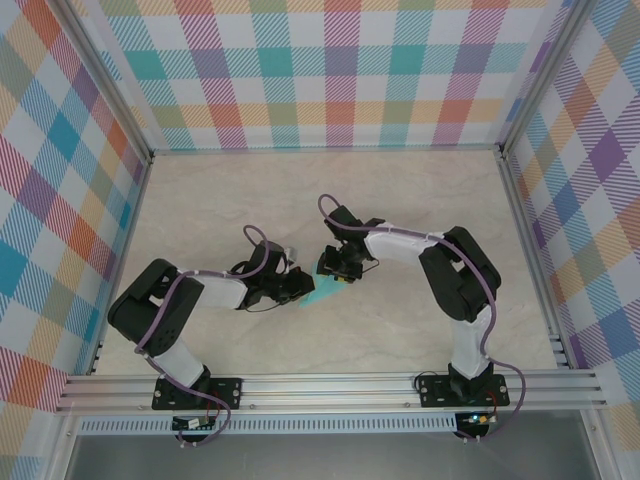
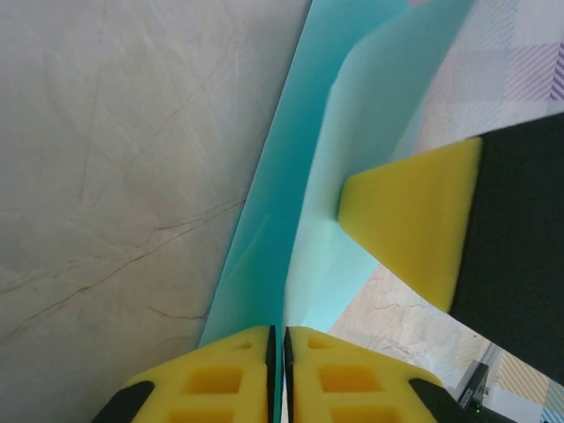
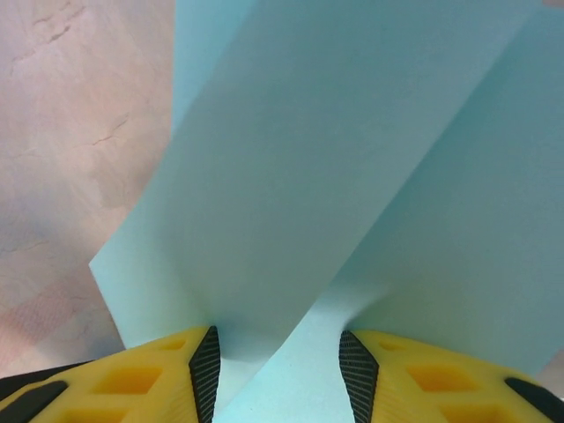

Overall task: Fold a paper plane with a square sheet of paper (pick it up from the middle)
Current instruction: Fourth fold the wing at the center of the table.

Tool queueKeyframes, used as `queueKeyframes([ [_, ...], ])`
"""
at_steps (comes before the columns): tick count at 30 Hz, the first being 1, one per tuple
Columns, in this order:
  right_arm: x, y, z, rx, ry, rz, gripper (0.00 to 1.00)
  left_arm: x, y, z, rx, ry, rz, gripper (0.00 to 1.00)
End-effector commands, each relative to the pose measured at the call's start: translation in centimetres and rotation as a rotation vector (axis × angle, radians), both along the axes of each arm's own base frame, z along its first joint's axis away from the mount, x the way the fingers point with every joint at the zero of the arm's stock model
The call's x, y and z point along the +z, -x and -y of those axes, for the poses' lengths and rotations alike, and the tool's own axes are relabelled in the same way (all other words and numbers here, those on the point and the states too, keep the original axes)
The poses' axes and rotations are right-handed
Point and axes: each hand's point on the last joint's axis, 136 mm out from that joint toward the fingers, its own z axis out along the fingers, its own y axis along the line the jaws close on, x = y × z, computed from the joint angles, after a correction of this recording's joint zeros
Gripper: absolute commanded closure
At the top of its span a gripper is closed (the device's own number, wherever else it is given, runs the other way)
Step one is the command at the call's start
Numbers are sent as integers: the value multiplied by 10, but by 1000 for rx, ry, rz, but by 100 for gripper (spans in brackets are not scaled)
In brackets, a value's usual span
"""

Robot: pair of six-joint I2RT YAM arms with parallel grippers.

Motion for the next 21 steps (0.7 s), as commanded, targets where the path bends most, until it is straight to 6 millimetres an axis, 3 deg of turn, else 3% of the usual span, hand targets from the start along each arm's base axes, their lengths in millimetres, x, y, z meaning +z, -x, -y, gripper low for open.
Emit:
queueKeyframes([
  [1, -51, 27, 45, -48, 250, -134, 55, 13, -3, -11, 30, -5, 12, 82],
  [7, -59, 30, 49, -74, 283, -171, 55, 31, -3, -27, 75, -52, 75, 79],
  [12, -65, 34, 51, -96, 302, -206, 56, 43, -2, -18, 51, 15, 104, 80],
  [21, -69, 38, 53, -107, 319, -239, 57, 32, 1, -5, -4, 29, 65, 83],
])
